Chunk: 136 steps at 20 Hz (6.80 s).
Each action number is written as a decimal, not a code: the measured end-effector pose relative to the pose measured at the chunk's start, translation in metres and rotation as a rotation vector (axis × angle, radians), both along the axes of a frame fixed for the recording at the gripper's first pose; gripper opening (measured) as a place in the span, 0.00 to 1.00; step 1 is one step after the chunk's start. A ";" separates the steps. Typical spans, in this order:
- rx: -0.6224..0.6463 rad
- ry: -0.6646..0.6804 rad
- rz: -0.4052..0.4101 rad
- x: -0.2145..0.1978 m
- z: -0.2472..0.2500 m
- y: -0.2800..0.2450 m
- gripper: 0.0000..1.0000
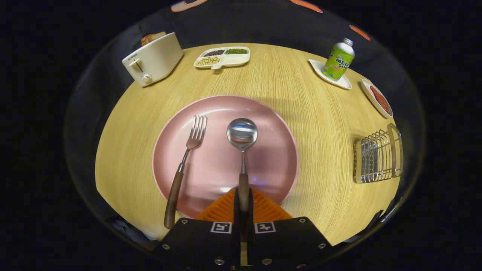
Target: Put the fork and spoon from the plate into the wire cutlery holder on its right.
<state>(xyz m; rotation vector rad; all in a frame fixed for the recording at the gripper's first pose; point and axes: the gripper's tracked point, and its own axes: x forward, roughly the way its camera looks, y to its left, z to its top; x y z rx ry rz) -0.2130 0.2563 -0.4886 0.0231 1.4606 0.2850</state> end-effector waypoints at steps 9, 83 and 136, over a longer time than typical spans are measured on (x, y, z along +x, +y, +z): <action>0.056 -0.182 -0.023 0.038 0.050 -0.049 0.07; 0.055 -1.036 -0.276 0.198 0.267 -0.150 0.97; 0.093 -0.225 0.028 0.012 0.029 0.042 0.05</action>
